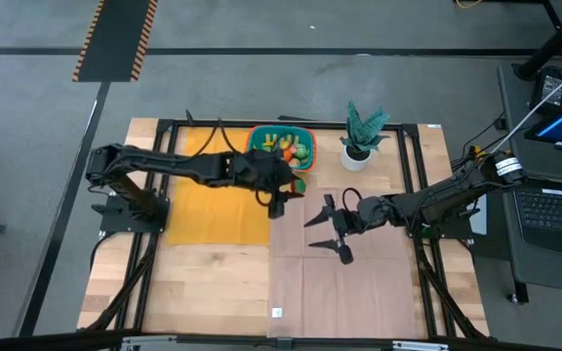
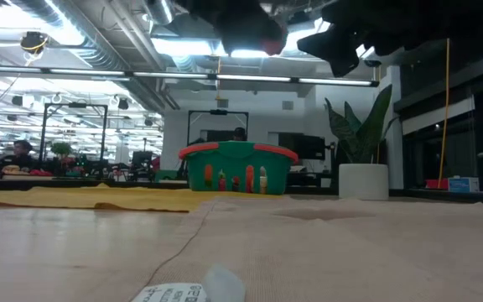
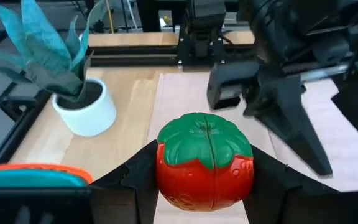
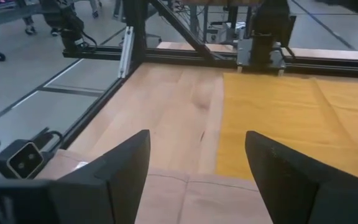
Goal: Pick and placing Produce into tupperware
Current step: Put the red strawberry into the blue basket
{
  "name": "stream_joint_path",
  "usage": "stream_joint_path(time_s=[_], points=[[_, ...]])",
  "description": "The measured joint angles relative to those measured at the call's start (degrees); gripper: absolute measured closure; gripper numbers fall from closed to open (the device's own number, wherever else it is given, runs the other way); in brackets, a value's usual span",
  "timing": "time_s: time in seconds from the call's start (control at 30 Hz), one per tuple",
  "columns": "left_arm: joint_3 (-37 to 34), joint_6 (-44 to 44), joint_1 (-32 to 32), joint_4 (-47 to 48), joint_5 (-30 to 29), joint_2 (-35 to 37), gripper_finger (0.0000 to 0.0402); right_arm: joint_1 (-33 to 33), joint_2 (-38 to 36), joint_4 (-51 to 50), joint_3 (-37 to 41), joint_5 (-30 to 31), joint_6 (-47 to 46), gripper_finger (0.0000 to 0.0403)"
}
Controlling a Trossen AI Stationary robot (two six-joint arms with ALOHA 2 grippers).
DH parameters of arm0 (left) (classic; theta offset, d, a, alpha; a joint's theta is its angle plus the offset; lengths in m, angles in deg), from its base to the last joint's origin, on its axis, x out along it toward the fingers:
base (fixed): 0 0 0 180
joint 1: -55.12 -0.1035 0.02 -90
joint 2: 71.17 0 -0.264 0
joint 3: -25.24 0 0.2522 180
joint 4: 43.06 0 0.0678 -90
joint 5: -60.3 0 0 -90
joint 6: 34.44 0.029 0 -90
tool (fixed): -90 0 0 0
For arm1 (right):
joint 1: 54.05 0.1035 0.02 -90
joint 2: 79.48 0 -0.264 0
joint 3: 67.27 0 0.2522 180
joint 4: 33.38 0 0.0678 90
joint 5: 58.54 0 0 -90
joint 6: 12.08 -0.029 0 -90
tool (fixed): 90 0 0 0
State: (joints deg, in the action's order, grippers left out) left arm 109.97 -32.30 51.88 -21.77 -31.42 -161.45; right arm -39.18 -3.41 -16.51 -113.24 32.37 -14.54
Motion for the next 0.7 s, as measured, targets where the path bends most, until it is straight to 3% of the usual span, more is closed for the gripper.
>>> stream_joint_path(time_s=[0.13,0.5,0.7], points=[[-4.4,0.1,-3.3,-3.0,4.3,2.7,0.0231,0.0,0.0,-0.9,0.0,2.1,1.0,0.0139],[-19.0,0.1,-10.1,-8.7,6.9,13.3,0.0231,-2.1,0.0,-1.9,0.0,7.2,2.7,0.0139],[-20.5,0.0,-15.3,-8.0,11.7,15.3,0.0232,-3.3,0.0,-3.1,0.0,7.2,2.7,0.0139]])
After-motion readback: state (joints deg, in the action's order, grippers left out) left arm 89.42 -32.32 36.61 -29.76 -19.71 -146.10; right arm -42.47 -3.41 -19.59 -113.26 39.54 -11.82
